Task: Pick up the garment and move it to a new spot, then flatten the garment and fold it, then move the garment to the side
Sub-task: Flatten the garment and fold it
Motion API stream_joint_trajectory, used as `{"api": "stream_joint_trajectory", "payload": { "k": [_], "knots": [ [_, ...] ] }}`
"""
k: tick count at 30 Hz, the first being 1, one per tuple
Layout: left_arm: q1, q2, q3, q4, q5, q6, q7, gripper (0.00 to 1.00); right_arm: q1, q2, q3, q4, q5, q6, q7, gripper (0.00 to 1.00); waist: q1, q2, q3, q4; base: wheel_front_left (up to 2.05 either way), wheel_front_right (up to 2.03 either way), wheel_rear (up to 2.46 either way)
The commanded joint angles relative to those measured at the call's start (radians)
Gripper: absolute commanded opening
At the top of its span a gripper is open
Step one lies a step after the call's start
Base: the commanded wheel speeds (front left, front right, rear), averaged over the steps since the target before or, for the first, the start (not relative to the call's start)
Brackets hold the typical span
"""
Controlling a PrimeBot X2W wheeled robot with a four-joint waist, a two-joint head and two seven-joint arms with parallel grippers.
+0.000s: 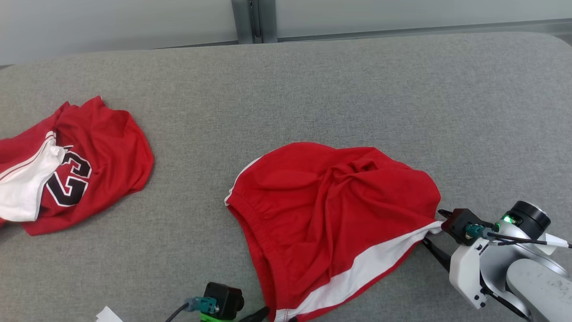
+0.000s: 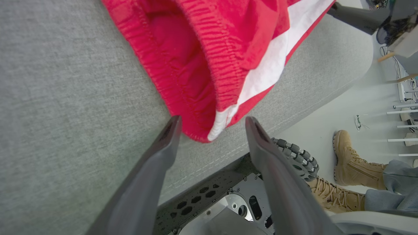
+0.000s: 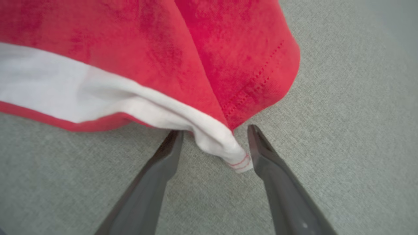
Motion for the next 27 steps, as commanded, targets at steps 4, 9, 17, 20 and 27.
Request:
{"api": "stream_joint_trajectory", "payload": {
  "k": [4, 9, 17, 20, 27],
  "knots": [
    [-0.041, 0.024, -0.032, 0.034, -0.012, -0.003, -0.023, 1.0, -0.021, -0.001, 0.023, 0.003, 0.021, -0.002, -0.01, 1.0, -0.0001, -0.0001, 0.011, -0.006, 0.0, 0.0, 0.0],
    [-0.068, 0.028, -0.054, 0.081, -0.032, -0.003, -0.056, 0.0, -0.032, -0.014, 0.055, -0.005, 0.045, -0.002, -0.001, 0.22, -0.0001, -0.0001, 0.017, -0.01, 0.0, 0.0, 0.0],
    [-0.063, 0.035, -0.042, 0.067, -0.104, -0.003, -0.112, 0.0, 0.018, -0.075, -0.015, -0.086, 0.091, -0.002, 0.024, 0.0, -0.0001, -0.0001, 0.004, -0.022, 0.0, 0.0, 0.0],
    [-0.032, 0.039, 0.011, -0.025, -0.16, 0.004, -0.138, 0.0, 0.07, -0.104, -0.097, -0.178, 0.128, -0.002, 0.042, 0.0, -0.0001, -0.0001, -0.009, -0.028, 0.0, 0.0, 0.0],
    [0.001, 0.104, 0.168, -0.451, -0.318, 0.041, -0.108, 0.0, 0.244, -0.198, -0.425, -0.542, 0.253, -0.002, 0.16, 0.0, -0.0001, -0.0001, -0.005, -0.037, 0.0, 0.0, 0.0]
  ]
}}
